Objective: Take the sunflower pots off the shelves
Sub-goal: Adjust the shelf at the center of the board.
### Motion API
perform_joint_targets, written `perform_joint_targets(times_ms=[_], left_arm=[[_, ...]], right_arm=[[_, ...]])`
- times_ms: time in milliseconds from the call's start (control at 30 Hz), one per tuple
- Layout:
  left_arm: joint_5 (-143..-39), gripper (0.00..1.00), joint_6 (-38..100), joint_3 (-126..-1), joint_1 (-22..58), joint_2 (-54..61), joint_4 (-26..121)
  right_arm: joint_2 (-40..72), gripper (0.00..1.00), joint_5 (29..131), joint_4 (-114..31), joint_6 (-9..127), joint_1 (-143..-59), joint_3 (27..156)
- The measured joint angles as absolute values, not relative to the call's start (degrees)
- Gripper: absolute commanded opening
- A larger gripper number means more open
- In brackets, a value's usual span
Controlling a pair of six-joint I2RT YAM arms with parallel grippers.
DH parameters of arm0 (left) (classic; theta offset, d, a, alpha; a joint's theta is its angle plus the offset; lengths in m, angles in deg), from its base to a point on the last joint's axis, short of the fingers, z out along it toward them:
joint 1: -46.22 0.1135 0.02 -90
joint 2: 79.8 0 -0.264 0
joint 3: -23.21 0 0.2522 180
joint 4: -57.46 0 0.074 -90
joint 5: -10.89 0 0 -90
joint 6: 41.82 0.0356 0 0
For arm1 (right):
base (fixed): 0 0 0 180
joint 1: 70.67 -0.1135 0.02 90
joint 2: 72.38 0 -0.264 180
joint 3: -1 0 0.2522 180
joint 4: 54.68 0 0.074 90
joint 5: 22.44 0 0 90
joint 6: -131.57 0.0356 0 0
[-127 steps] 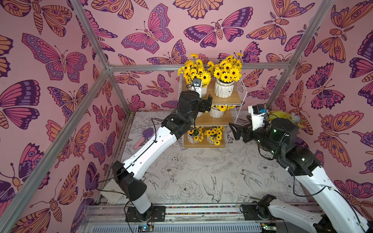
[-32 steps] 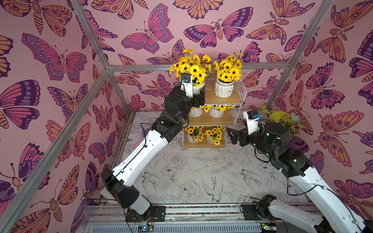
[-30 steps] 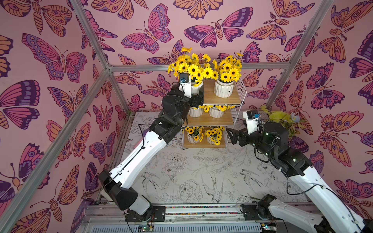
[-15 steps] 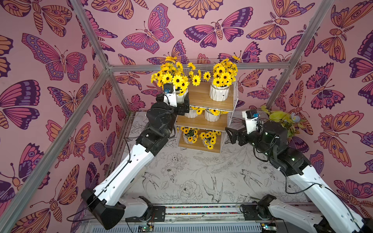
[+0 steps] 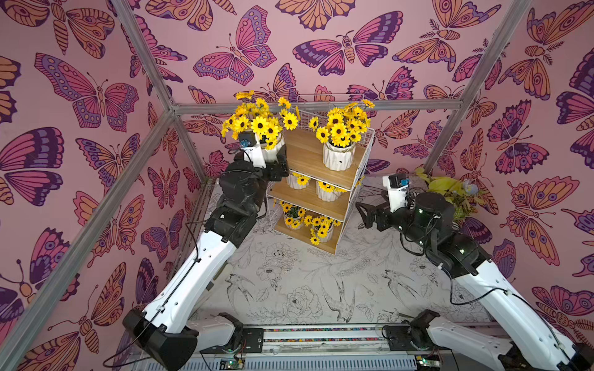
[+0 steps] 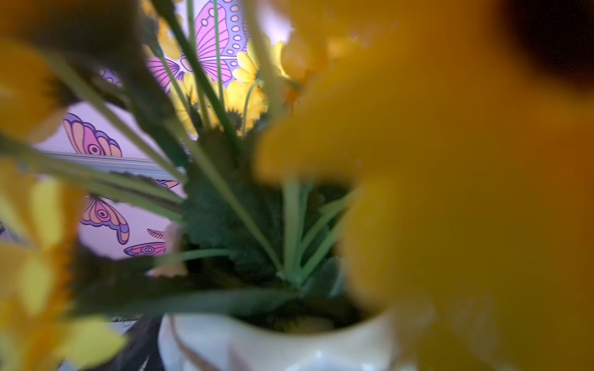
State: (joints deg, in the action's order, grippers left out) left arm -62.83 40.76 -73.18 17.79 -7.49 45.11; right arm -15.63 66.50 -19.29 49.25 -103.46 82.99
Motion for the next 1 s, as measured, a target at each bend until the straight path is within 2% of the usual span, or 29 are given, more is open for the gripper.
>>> perform_joint_targets(times_ms=[433, 700, 1000], left_arm=[[-70.79, 0.63, 36.06, -72.48, 17.55, -13.61, 42.14], [-70.72, 0.63, 35.96, -70.73, 17.42, -18.61, 41.15], [-66.18, 0.63, 38.97, -68.54, 18.27, -21.98, 38.75]], right_arm=[[-18.23, 0.99, 70.57, -19.03, 49.23, -106.61, 81.33], [-13.82, 0.99, 64.87, -19.68, 49.25, -109.76, 81.24], [-6.56, 0.99, 55.23, -21.91, 49.01, -110.15, 82.68]])
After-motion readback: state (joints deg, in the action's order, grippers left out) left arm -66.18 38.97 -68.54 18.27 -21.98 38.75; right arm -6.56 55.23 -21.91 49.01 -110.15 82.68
